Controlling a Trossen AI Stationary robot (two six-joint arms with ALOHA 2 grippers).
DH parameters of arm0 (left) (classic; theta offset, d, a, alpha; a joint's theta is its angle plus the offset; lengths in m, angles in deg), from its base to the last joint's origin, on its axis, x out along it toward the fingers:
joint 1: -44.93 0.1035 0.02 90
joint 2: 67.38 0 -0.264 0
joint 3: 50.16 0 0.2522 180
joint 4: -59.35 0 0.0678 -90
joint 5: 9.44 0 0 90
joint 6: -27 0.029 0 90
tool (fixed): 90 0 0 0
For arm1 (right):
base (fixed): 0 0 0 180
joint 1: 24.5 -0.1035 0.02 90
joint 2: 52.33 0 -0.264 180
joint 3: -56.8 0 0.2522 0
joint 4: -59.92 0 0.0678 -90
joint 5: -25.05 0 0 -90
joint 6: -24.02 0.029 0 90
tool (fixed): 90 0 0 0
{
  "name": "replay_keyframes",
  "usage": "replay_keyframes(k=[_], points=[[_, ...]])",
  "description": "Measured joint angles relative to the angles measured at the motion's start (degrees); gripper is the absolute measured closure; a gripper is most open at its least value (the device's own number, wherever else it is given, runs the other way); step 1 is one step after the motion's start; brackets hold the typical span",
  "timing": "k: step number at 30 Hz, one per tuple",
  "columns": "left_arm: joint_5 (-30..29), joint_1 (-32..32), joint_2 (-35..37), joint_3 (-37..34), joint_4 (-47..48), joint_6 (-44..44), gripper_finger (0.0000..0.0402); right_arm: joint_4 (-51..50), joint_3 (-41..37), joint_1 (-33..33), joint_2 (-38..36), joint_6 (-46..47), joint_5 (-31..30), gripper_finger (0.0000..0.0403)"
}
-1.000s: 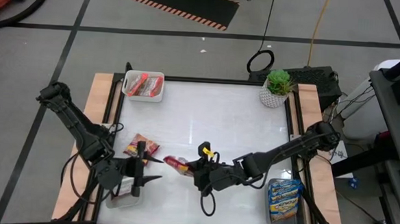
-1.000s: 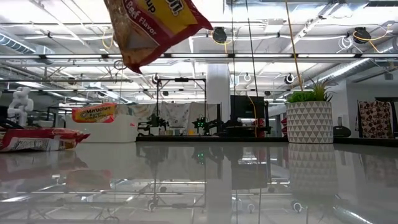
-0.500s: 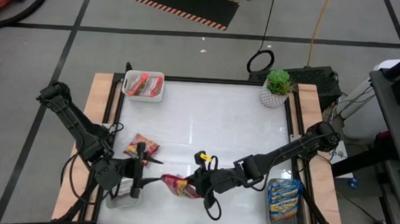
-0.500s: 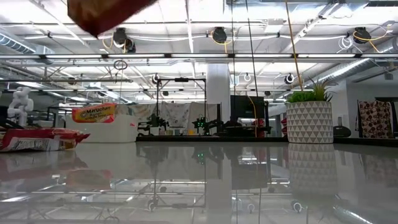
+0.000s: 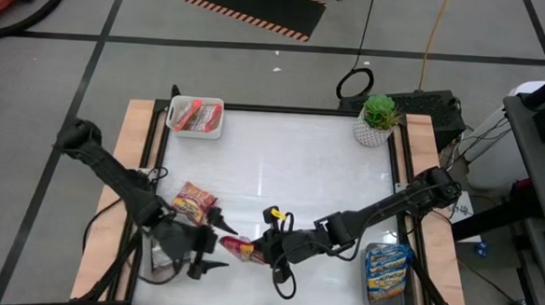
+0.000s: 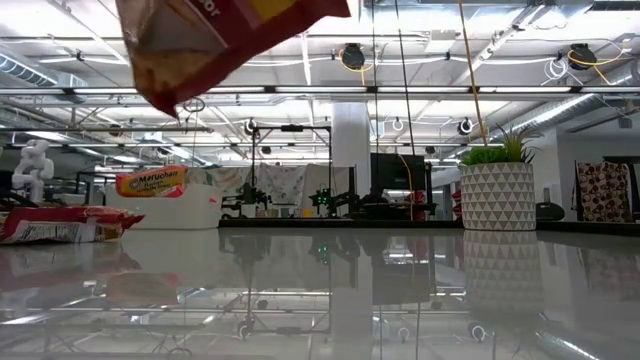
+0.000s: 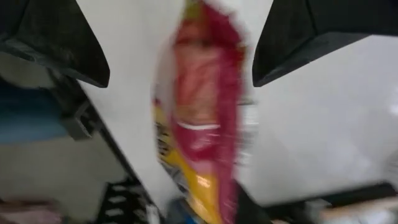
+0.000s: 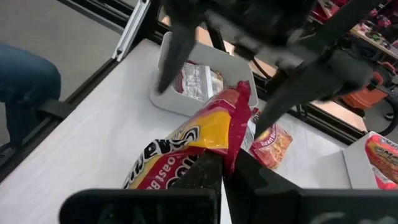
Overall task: Sort Maruchan noodles
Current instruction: Put the bottom red noodle pack into the gray bin
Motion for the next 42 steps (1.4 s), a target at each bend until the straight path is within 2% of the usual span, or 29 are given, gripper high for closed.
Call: replay_keyframes(k=[4, 9, 14, 33, 36, 42], points=[[7.7, 3.4, -2.4, 0.0, -0.9, -0.5, 0.0007, -0.5, 0.0, 0.1, 0.0, 0.0, 0.0, 0.0403], [10.0, 6.4, -3.0, 0.0, -1.3, -2.5, 0.0012, -1.1, 0.0, 0.0, 0.0, 0.0, 0.0, 0.0403], [12.9, 7.7, -3.0, 0.0, -1.4, -5.4, 0.0053, -1.7, 0.0, 0.0, 0.0, -0.1, 0.0, 0.0403], [11.6, 8.1, -3.0, 0.0, -1.4, -6.0, 0.0272, -3.9, 0.0, 0.7, 0.0, 1.2, -0.1, 0.0403], [11.6, 8.1, -3.0, 0.0, -1.4, -6.0, 0.0282, -3.8, 0.0, 0.7, 0.0, 1.2, -1.1, 0.0403], [11.3, 8.1, -2.9, 0.0, -1.5, -6.1, 0.0276, -4.1, 0.0, 0.7, -0.1, 1.4, -4.7, 0.0403]])
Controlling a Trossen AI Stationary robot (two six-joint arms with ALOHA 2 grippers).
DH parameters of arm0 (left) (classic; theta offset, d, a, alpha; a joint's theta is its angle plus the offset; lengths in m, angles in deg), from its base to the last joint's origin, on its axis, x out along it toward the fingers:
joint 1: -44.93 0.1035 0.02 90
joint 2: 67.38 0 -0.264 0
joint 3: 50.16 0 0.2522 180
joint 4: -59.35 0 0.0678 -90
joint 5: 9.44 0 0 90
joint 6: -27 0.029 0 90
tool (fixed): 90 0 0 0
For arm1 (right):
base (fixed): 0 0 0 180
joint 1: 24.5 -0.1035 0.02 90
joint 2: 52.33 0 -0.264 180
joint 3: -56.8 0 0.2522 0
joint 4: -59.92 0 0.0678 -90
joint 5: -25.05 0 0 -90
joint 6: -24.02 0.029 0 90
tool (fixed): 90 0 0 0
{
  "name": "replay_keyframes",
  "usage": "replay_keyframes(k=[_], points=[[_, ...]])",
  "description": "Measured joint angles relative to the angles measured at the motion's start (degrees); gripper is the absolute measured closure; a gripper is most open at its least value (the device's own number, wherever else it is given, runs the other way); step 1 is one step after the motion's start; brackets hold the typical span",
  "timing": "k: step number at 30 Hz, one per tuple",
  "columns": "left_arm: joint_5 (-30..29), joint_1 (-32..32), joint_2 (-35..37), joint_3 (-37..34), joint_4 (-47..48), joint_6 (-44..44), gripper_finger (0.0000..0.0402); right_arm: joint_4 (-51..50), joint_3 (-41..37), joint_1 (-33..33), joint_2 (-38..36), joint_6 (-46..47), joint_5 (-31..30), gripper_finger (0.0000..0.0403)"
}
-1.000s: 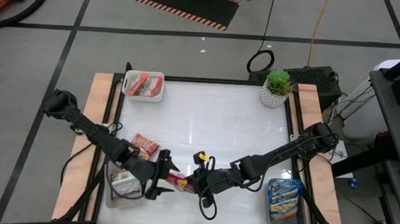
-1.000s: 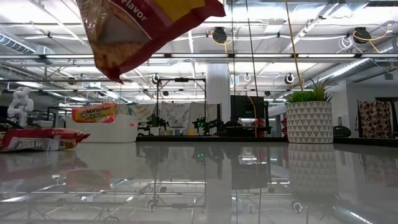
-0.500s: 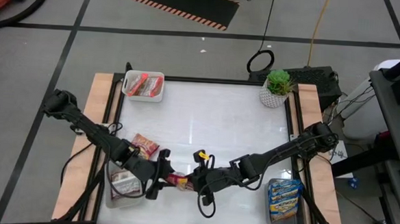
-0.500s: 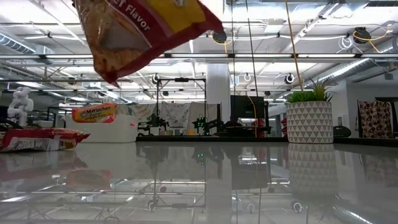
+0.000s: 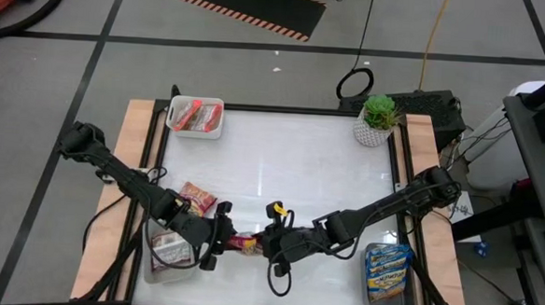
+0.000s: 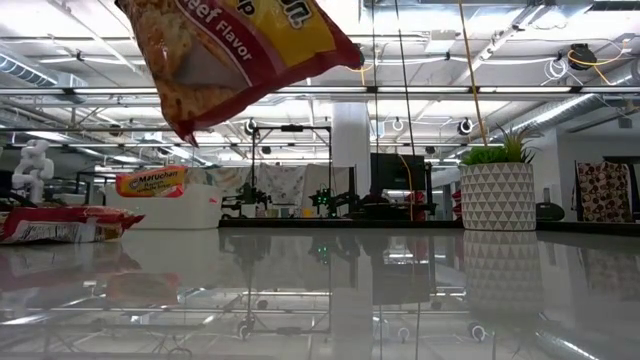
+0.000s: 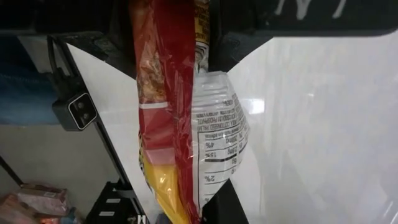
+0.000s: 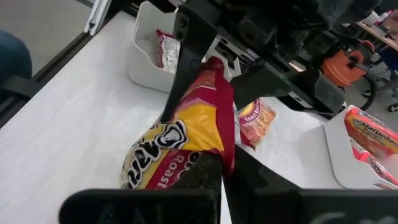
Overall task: Sort Maruchan noodles
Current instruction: Put the bottom red noodle pack into the gray bin
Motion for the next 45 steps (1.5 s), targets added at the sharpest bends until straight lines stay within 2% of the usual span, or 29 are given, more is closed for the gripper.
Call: replay_keyframes(k=[4, 8, 11, 14, 19, 22, 26, 31, 36, 42, 45], points=[[0.1, 0.0, 0.0, 0.0, 0.0, -0.3, 0.0276, -0.6, 0.0, -0.1, -0.5, 0.7, -0.2, 0.0389], [0.3, 0.0, 0.1, 0.0, 0.0, -0.1, 0.0276, -1.4, 0.0, -0.1, -1.5, 3.4, -0.9, 0.0355], [0.3, 0.0, 1.0, 0.0, 0.1, -0.2, 0.0275, -3.6, 0.0, -0.1, -2.1, 6.3, -4.1, 0.0323], [0.3, -0.3, 2.6, 0.0, 0.2, -0.3, 0.0275, -8.9, 0.0, -0.1, -3.0, 11.3, -8.0, 0.0292], [-0.1, -1.1, 6.6, 0.0, 0.1, -0.3, 0.0275, -19.0, 0.0, 0.2, -3.9, 20.0, -8.2, 0.0255], [-2.5, -2.2, 9.1, 0.0, 0.2, -0.3, 0.0275, -20.5, 0.0, 0.2, -4.1, 22.6, -7.9, 0.0243], [-8.1, -4.9, 12.4, 0.0, 0.2, 2.4, 0.0275, -17.6, 0.0, 0.2, -4.2, 21.6, -7.7, 0.0234], [-15.9, -8.6, 16.0, 0.0, 0.1, 6.6, 0.0275, -5.4, -3.4, 0.2, -4.3, 15.9, -7.1, 0.0229], [-23.0, -11.7, 17.7, 0.0, -3.3, 8.3, 0.0275, 14.5, -11.5, 1.1, -5.0, 9.8, 0.5, 0.0229], [-27.2, -13.7, 16.4, 0.0, -10.7, 14.5, 0.0275, 38.1, -20.0, 3.0, -5.6, 6.4, 5.5, 0.0228], [-29.0, -13.9, 15.3, 0.0, -12.0, 16.8, 0.0275, 44.9, -22.8, 3.0, -5.6, 3.9, 8.2, 0.0213]])
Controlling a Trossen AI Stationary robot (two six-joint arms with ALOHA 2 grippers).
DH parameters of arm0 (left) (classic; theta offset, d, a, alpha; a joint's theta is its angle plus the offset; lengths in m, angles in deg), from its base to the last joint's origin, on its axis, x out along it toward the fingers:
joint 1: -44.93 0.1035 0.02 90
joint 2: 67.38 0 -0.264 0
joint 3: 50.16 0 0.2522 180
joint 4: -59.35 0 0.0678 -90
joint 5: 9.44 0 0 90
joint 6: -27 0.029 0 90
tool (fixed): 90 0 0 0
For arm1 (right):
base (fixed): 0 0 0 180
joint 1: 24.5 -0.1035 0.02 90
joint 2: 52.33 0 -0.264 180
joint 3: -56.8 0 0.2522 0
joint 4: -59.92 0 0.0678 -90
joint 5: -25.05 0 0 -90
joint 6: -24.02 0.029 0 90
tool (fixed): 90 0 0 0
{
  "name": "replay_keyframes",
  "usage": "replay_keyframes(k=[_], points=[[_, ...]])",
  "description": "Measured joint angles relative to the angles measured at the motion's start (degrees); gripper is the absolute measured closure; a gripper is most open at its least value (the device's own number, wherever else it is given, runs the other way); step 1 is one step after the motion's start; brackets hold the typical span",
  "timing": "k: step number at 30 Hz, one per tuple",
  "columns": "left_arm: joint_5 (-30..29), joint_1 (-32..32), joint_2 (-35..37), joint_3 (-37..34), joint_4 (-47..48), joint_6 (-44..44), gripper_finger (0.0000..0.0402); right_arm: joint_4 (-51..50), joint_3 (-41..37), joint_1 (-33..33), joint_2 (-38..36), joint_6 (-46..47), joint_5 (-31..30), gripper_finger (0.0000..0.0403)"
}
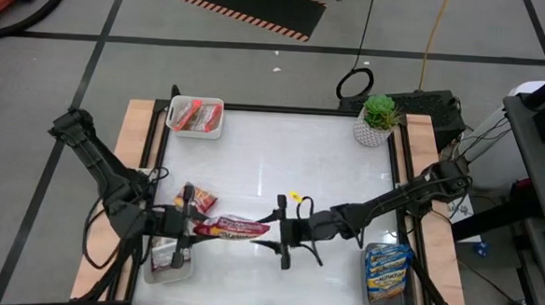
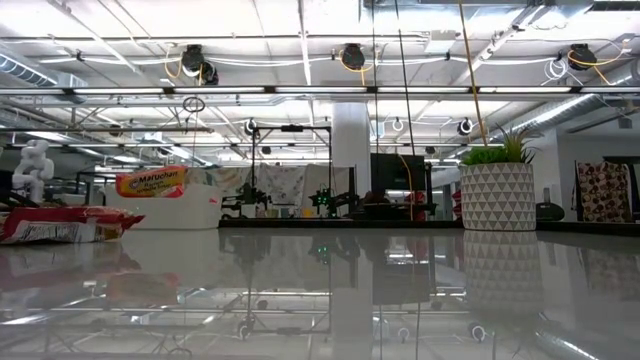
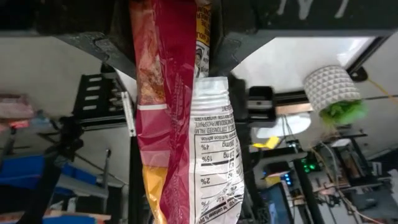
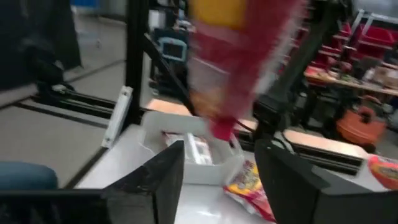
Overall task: Sort Maruchan noodles
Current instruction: Put the bottom red noodle pack into the gray bin
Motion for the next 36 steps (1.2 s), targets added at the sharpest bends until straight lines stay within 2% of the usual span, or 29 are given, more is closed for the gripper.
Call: replay_keyframes(k=[7, 13, 25, 31, 36], points=[[-1.6, 0.8, -1.3, 0.0, -0.3, 0.8, 0.0275, 5.6, -1.6, 0.1, -0.1, 0.3, -5.3, 0.0136], [-1.6, 1.1, -1.4, 0.0, -1.9, 0.9, 0.0275, 5.8, -1.6, -0.1, 0.0, 0.3, -4.8, 0.0095], [-2.0, 1.3, -10.1, 0.0, -18.2, 11.4, 0.0275, 10.0, -1.6, -0.7, 0.0, -0.5, -2.9, 0.0103], [-2.6, 1.4, -10.4, 0.0, -19.7, 12.8, 0.0275, 11.2, -1.6, -1.6, 0.0, -4.5, -3.5, 0.0103], [-3.9, 1.6, -10.5, 0.0, -19.3, 13.4, 0.0275, 13.6, -1.6, -1.7, 0.0, -5.5, 2.3, 0.0110]])
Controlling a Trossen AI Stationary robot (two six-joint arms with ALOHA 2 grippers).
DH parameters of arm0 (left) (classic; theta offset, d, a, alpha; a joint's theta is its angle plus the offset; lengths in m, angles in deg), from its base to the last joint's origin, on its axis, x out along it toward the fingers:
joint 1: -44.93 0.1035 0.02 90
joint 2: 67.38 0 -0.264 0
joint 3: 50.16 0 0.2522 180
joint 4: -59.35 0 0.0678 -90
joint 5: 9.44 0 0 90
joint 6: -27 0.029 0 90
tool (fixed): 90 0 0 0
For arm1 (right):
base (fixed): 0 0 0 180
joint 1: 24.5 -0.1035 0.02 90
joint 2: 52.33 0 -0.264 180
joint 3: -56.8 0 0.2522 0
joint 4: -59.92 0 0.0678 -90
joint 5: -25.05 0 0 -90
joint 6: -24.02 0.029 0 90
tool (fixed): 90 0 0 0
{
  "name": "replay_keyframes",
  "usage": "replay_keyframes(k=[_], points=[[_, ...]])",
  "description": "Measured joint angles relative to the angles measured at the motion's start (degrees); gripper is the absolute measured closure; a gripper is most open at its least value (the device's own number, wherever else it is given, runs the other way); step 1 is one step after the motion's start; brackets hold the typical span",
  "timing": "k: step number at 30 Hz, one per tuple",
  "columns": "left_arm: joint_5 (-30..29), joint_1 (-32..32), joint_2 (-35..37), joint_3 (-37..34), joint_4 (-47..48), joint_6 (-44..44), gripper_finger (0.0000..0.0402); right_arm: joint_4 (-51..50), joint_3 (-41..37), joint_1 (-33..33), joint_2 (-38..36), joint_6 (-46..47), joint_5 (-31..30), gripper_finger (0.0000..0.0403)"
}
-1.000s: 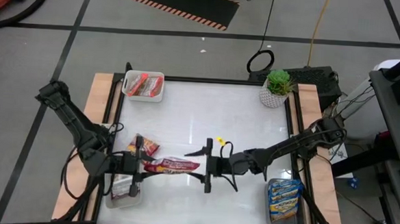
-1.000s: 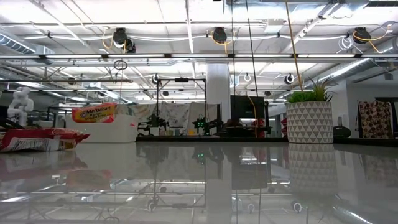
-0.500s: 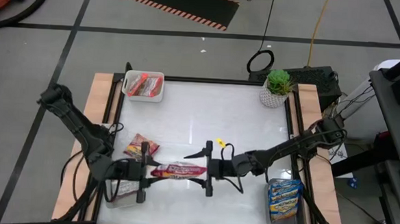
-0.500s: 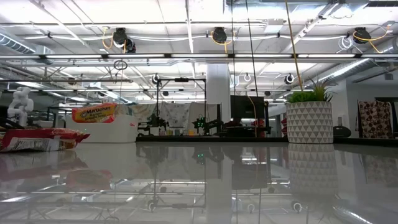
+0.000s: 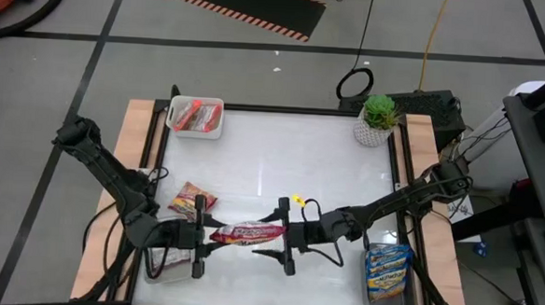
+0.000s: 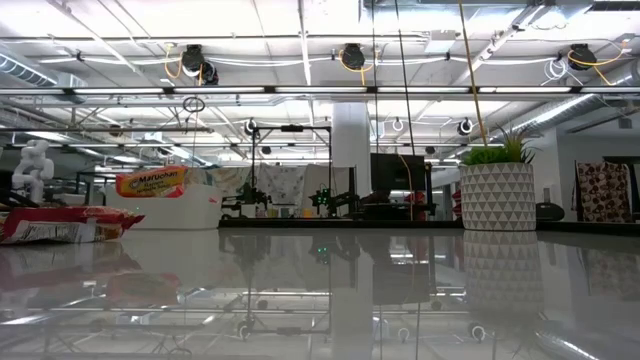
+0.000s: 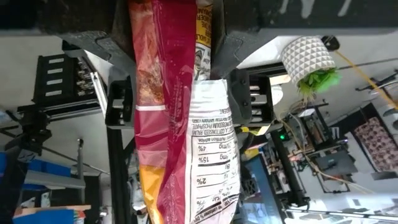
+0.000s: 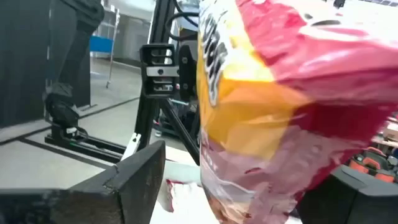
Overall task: Sort Maruchan noodles
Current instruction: Put the bottom red noodle pack into the gray bin
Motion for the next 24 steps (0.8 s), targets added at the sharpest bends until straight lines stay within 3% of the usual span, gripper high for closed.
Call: replay_keyframes(k=[7, 17, 24], points=[[0.2, 0.4, 0.0, -0.1, 0.4, -0.9, 0.0275, 1.5, 0.0, 0.0, 0.0, 0.0, 1.2, 0.0143], [0.3, 0.4, 0.0, -0.2, 1.9, -0.9, 0.0275, 0.9, 0.0, 0.2, 0.0, -0.6, 0.9, 0.0228], [-0.4, 0.5, 0.1, -0.2, 4.3, -1.1, 0.0275, -0.7, 0.0, 0.0, 0.0, -0.9, -6.1, 0.0244]])
